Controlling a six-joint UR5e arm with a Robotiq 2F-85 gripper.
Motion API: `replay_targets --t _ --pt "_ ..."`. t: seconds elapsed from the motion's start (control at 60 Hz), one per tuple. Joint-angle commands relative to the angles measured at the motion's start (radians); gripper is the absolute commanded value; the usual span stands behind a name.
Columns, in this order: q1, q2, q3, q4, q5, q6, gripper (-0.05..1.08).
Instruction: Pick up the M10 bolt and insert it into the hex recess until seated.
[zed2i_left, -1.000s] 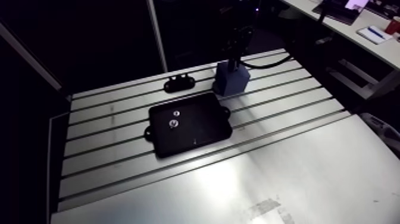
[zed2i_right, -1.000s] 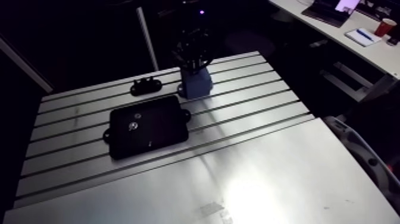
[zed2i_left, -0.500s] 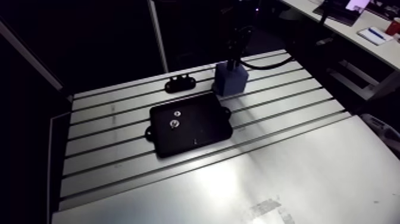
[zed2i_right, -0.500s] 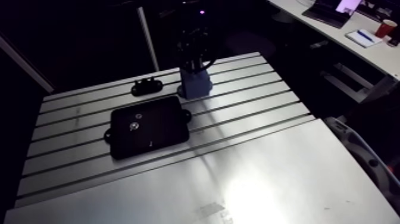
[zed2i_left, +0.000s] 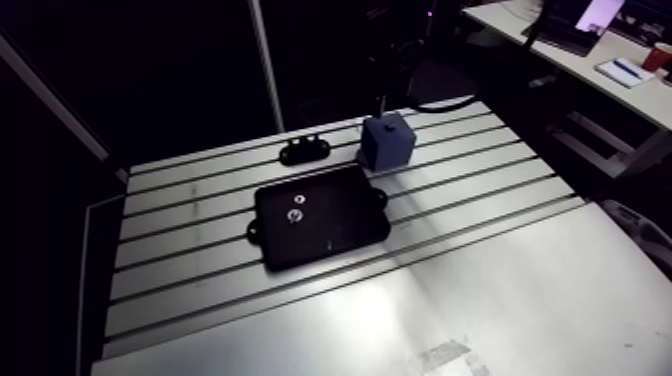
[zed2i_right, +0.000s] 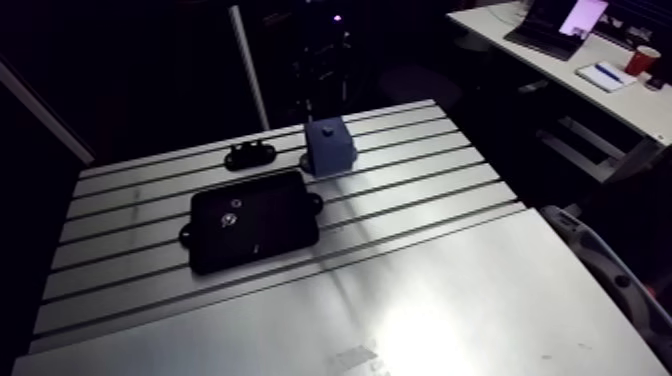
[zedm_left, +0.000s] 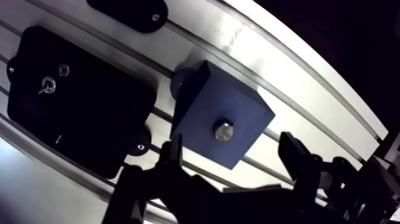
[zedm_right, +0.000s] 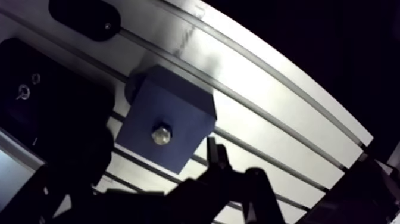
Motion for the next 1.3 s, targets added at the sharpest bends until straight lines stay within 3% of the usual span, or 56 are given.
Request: replay_targets --t 0.017,0.1,0.167,0.2,0.217,0.233,0.267,0.283,0.3,0.317,0.333,0.35,0.367,0.383,0.4,0.433,0.833,1.017,1.3 --pt "-0.005 -0.015 -0.006 0.002 0.011 0.075 0.14" --pt "-0.005 -0.017 -0.008 0.005 0.009 0.133 0.19" --pt "-0.004 -0.02 -0.02 0.016 0.002 0.238 0.31" --pt "-0.004 -0.02 -0.02 0.016 0.002 0.238 0.31" --pt "-0.005 -0.017 -0.024 0.023 0.002 0.278 0.41" --pt "-0.005 -0.017 -0.024 0.023 0.002 0.278 0.41" --pt "-0.004 -0.014 -0.029 0.048 0.002 0.342 0.6" --pt "-0.004 -0.014 -0.029 0.048 0.002 0.342 0.6" --pt "-0.004 -0.013 -0.032 0.058 0.002 0.368 0.73" --pt "-0.004 -0.013 -0.032 0.058 0.002 0.368 0.73" --pt "0.0 -0.011 -0.035 0.064 0.003 0.386 0.85" --pt "0.0 -0.011 -0.035 0.064 0.003 0.386 0.85" --pt "0.001 -0.008 -0.041 0.069 0.003 0.403 0.94" --pt "0.001 -0.008 -0.041 0.069 0.003 0.403 0.94" --pt "-0.001 -0.004 -0.044 0.071 0.007 0.424 1.02" --pt "-0.001 -0.002 -0.046 0.074 0.008 0.447 1.04" --pt "0.001 0.027 -0.091 0.147 -0.001 0.518 1.08" --pt "0.001 0.038 -0.096 0.199 -0.017 0.523 1.08" --pt "0.001 0.034 -0.075 0.184 -0.02 0.523 1.08"
